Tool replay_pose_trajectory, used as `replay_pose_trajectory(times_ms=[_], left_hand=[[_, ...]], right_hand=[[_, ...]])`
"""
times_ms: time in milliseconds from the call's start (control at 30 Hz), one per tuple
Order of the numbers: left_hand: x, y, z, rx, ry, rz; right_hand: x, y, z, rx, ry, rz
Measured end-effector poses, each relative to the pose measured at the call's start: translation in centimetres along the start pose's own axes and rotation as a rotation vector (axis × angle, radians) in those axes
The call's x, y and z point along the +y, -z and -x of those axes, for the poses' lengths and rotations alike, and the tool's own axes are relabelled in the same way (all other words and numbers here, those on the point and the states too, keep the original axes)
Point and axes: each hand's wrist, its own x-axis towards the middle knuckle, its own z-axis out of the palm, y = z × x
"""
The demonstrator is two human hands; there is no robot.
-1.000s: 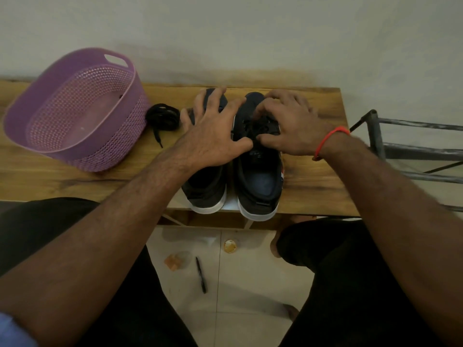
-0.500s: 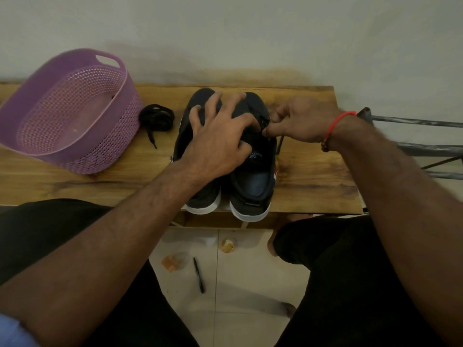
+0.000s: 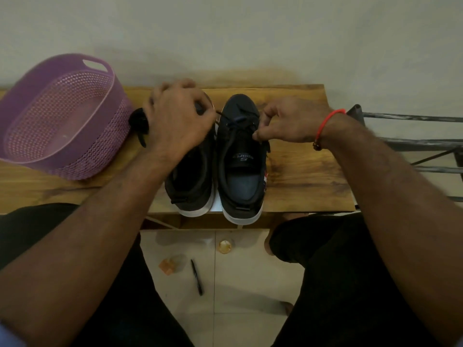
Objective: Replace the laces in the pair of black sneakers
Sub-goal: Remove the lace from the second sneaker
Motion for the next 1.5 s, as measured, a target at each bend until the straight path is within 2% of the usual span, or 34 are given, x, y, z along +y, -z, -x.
replay_pose_trajectory(times_ms=[100,200,300,367,467,633,700,767,867,933,1133,1233,1333,1433,1500], left_hand=[[-0.8,0.3,-0.1,-0.041,0.022,0.065],[0.5,-0.6,1.5,-0.067,-0.201,0.049],[1.6,-2.3,3.0,-0.128,-0.344,-0.120],[1.8,-3.2,3.5,-0.139,-0.336,-0.184],[2.1,-2.9,2.9,-0.095,-0.329,-0.131],[-0.7,-0.3,0.2,0.032,-0.014,-0.118],[-1.5,-0.1,-0.1,0.013,0.002,-0.102],[-0.7,-0.2,0.7,-0.009,-0.112,-0.049],[1.3,-1.7,2.6,-0.061,-0.320,-0.129],[2.0,-2.9,3.4,-0.112,-0.337,-0.167],[2.3,-3.4,3.2,-0.094,-0.283,-0.141],[1.1,-1.6,1.5,0.031,-0.126,-0.084],[-1.3,0.2,-0.1,0.140,0.049,-0.122],[-3.0,1.0,-0.7,0.140,0.162,-0.163],[-3.5,0.8,-0.5,0.102,0.158,-0.211]], right_hand=[[-0.1,-0.1,-0.1,-0.002,0.003,-0.016],[-0.3,-0.1,-0.1,-0.002,0.006,-0.008],[-0.3,-0.3,-0.2,0.002,0.010,-0.004],[-0.3,-0.4,-0.3,0.009,0.010,-0.001],[-0.1,-0.4,-0.4,0.012,0.006,0.001],[0.0,-0.3,-0.4,-0.007,0.000,0.002],[-0.1,-0.3,-0.4,-0.014,0.007,-0.009],[-0.2,-0.3,-0.5,-0.014,0.017,-0.002],[-0.2,-0.3,-0.6,-0.009,0.011,0.013],[0.0,-0.3,-0.7,0.004,0.011,0.003],[0.5,-0.6,-0.5,0.003,0.016,0.004],[0.5,-0.4,-0.6,0.002,0.015,0.001],[0.3,-0.5,-0.7,-0.008,0.021,0.000],[0.2,-0.4,-0.7,-0.010,0.021,0.004],[0.1,-0.4,-0.7,-0.007,0.019,0.007]])
